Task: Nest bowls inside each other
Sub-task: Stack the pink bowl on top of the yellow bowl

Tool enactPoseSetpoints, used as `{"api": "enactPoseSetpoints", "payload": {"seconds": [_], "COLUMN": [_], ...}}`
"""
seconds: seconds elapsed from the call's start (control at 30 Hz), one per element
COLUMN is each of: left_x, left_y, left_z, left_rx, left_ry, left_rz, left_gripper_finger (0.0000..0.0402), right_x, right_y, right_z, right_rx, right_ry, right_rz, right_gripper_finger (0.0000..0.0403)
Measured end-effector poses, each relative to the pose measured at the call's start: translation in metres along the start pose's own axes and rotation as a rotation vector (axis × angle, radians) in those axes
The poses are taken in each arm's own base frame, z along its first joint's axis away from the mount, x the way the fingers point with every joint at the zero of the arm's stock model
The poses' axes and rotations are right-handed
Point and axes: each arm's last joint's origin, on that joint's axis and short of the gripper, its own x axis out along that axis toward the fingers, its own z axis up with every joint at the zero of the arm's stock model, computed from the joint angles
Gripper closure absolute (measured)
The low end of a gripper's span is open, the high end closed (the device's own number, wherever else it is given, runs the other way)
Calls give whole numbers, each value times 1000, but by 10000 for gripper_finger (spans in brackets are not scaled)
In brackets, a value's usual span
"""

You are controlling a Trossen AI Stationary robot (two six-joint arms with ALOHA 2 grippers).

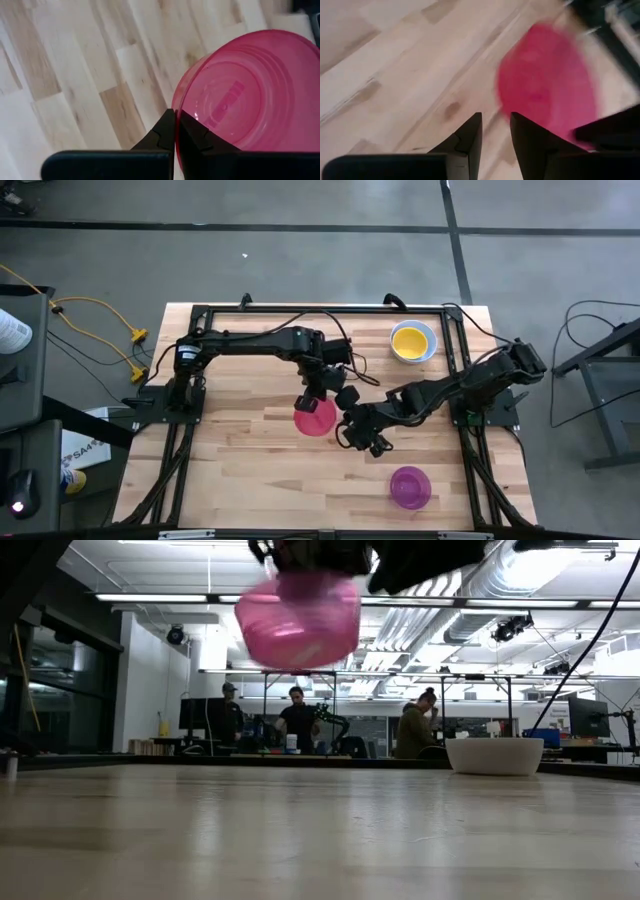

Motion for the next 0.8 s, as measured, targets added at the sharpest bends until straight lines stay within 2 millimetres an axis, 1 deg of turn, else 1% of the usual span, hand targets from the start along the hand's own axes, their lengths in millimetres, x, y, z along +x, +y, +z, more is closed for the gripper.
{"api": "enactPoseSetpoints", "payload": {"seconds": [0.13,0.3,0.37,0.43,0.53,0.6,0.7,0.8], "left_x": [3,18,22,23,24,21,8,-4], "left_y": [2,9,12,13,18,21,29,38], "left_z": [-2,-2,2,0,3,0,2,-2], "left_rx": [-43,-121,-166,-230,-298,-361,-443,-515], "left_ry": [34,71,43,61,48,72,29,29], "left_rz": [31,65,97,133,235,273,296,306], "left_gripper_finger": [401,401,401,401,401,401,401,401], "right_x": [-4,-3,-3,-3,-3,-3,-3,-2], "right_y": [-2,-2,-1,-1,-1,-1,-4,-8], "right_z": [1,1,1,1,1,0,-4,-7], "right_rx": [-5,3,24,43,90,114,161,222], "right_ry": [31,27,25,20,23,29,49,71], "right_rz": [-57,-42,-29,-21,-18,-21,-21,-41], "right_gripper_finger": [308,308,308,308,308,308,308,308]}}
